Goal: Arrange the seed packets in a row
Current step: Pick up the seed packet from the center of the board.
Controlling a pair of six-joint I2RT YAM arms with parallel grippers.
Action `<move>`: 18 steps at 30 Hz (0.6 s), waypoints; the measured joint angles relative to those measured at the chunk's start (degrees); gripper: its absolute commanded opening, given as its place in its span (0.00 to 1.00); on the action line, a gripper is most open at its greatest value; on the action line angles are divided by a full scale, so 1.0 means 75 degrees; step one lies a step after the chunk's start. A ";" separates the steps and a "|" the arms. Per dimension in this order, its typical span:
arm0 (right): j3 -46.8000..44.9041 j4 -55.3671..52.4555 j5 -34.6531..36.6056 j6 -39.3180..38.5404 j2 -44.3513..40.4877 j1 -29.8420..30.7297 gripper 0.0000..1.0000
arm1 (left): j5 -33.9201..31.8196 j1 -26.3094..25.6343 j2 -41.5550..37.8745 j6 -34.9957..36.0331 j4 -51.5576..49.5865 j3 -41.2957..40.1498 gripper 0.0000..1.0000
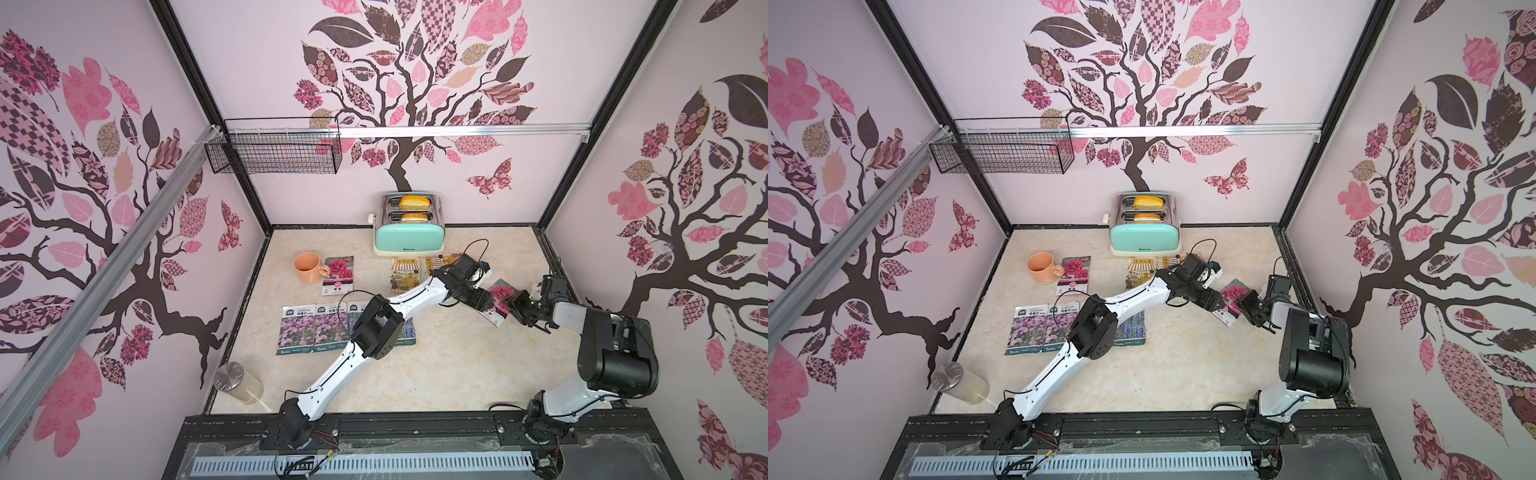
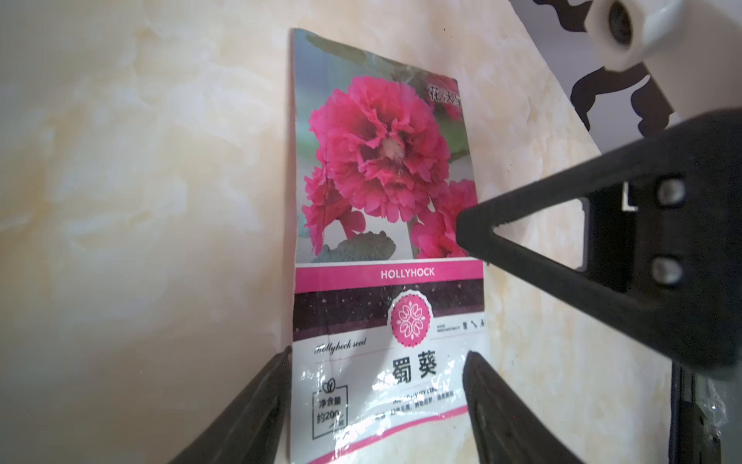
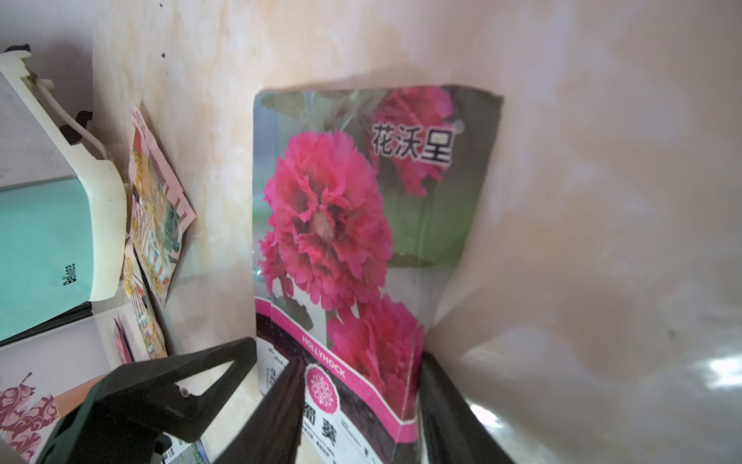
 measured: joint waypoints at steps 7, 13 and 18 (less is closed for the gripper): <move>0.0073 0.0172 -0.0087 0.0079 0.0184 0.0166 0.40 | 0.0248 0.0000 0.0006 -0.0236 -0.0291 0.0093 0.67; 0.0111 0.0329 -0.0117 0.0134 0.0356 0.0370 0.28 | 0.0251 0.0015 0.0006 -0.0501 -0.0440 0.0087 0.52; 0.0111 0.0230 -0.0032 0.0090 0.0364 0.0393 0.16 | 0.0204 0.0026 -0.0023 -0.0539 -0.0405 -0.0015 0.49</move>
